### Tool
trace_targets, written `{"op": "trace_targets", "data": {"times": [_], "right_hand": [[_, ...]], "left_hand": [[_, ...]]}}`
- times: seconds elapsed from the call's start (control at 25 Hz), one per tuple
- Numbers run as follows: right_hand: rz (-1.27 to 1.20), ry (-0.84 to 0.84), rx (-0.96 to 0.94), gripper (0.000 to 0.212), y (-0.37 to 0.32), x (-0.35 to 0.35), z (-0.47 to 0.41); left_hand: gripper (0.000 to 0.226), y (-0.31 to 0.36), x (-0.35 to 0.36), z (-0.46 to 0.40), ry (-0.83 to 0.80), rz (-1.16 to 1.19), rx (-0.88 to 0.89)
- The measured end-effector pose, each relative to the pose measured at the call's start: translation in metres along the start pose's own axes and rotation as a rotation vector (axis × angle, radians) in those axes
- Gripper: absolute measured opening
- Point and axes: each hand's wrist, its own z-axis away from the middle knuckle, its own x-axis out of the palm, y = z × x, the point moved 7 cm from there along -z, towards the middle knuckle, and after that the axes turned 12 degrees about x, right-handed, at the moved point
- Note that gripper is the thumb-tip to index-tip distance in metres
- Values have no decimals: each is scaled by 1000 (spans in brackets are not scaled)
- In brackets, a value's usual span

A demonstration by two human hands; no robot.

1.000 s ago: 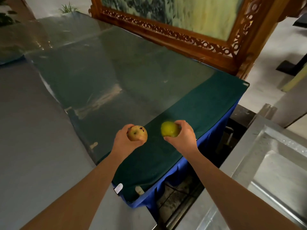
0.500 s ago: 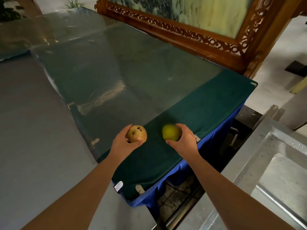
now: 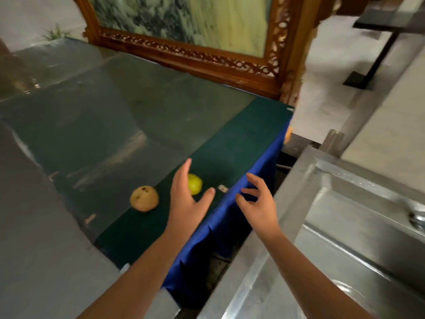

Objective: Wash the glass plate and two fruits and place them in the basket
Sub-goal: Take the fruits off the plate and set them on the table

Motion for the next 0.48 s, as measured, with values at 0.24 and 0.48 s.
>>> {"op": "trace_targets", "data": {"times": [0.24, 0.48], "right_hand": [[3, 400, 80, 38, 83, -209, 36], [417, 549, 702, 51, 299, -363, 101]], "left_hand": [[56, 71, 193, 65, -511, 249, -33], [50, -8, 327, 178, -817, -98, -325]]}}
